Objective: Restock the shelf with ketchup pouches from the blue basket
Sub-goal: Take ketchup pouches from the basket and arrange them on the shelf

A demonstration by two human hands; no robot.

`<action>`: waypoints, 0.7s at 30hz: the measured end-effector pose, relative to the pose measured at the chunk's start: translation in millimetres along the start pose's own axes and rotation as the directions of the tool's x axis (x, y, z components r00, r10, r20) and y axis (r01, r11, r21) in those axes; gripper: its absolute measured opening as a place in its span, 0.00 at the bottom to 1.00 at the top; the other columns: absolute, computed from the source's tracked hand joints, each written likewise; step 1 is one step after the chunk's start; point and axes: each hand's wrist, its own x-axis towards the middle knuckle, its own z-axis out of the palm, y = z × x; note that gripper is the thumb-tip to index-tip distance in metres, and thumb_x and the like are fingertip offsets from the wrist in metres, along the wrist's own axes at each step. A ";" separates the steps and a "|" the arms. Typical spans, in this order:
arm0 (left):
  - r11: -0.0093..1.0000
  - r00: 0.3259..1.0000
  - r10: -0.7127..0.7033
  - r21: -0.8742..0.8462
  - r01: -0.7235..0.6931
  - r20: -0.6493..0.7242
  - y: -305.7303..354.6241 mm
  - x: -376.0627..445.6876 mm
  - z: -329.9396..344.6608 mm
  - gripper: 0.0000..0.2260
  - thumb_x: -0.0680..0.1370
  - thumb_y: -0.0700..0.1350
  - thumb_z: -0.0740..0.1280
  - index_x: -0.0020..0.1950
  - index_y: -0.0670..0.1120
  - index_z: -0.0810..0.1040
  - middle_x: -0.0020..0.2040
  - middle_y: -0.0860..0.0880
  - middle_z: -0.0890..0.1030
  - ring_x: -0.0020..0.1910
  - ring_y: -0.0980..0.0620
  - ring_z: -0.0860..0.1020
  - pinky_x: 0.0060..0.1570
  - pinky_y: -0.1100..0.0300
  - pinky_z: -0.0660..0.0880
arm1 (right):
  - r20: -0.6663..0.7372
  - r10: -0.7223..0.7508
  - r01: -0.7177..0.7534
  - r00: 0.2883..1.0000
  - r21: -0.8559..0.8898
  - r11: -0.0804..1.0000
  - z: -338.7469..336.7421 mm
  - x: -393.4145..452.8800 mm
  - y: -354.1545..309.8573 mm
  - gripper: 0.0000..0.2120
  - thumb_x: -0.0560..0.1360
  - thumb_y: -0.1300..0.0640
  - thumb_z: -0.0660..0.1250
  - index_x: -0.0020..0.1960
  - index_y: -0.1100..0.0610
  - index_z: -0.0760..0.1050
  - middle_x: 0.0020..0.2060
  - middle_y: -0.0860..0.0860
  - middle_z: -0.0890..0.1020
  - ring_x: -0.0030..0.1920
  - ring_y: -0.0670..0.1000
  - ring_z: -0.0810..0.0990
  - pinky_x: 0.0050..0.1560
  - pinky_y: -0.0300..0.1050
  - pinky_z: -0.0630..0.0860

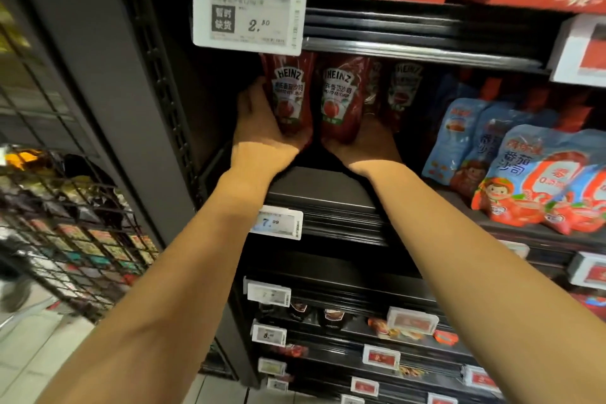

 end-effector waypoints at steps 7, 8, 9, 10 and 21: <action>0.961 0.994 -0.053 0.275 0.023 0.100 1.0 5.5 -1.0 0.51 0.68 0.52 0.80 0.82 0.47 0.51 0.74 0.37 0.67 0.70 0.35 0.70 0.64 0.43 0.73 | -0.076 0.006 -0.003 0.997 0.038 0.999 -0.2 2.6 0.0 0.34 0.66 0.44 0.80 0.68 0.54 0.76 0.63 0.52 0.82 0.63 0.54 0.80 0.55 0.36 0.69; 0.961 0.994 -0.056 0.276 0.028 0.097 1.1 6.8 0.2 0.49 0.69 0.52 0.80 0.81 0.46 0.53 0.72 0.37 0.69 0.68 0.34 0.72 0.63 0.43 0.74 | -0.071 0.004 -0.001 0.997 0.032 0.999 0.0 4.3 -0.2 0.34 0.66 0.44 0.80 0.68 0.54 0.75 0.63 0.52 0.81 0.64 0.54 0.79 0.56 0.36 0.69; 0.960 0.994 -0.062 0.277 0.033 0.095 0.8 8.2 1.5 0.47 0.70 0.51 0.79 0.80 0.45 0.55 0.71 0.37 0.70 0.67 0.34 0.73 0.62 0.43 0.75 | -0.064 -0.003 0.005 0.998 0.021 1.000 0.8 5.4 -0.6 0.34 0.67 0.44 0.80 0.69 0.54 0.75 0.64 0.52 0.81 0.64 0.54 0.79 0.57 0.36 0.69; 0.960 0.993 -0.064 0.279 0.034 0.099 0.7 10.6 2.8 0.46 0.70 0.50 0.79 0.80 0.45 0.56 0.71 0.37 0.71 0.67 0.35 0.73 0.63 0.44 0.74 | -0.063 -0.017 0.017 0.998 0.011 1.000 2.1 6.2 -1.6 0.34 0.68 0.44 0.79 0.69 0.55 0.75 0.64 0.52 0.81 0.64 0.54 0.79 0.57 0.35 0.68; 0.915 0.995 -0.042 0.403 0.001 0.092 -6.2 26.6 14.3 0.31 0.76 0.48 0.74 0.75 0.41 0.65 0.68 0.37 0.74 0.67 0.36 0.73 0.61 0.46 0.75 | -0.074 -0.089 0.074 0.993 -0.190 0.979 23.8 27.0 -19.0 0.18 0.78 0.59 0.68 0.66 0.64 0.75 0.63 0.63 0.79 0.65 0.63 0.76 0.64 0.49 0.72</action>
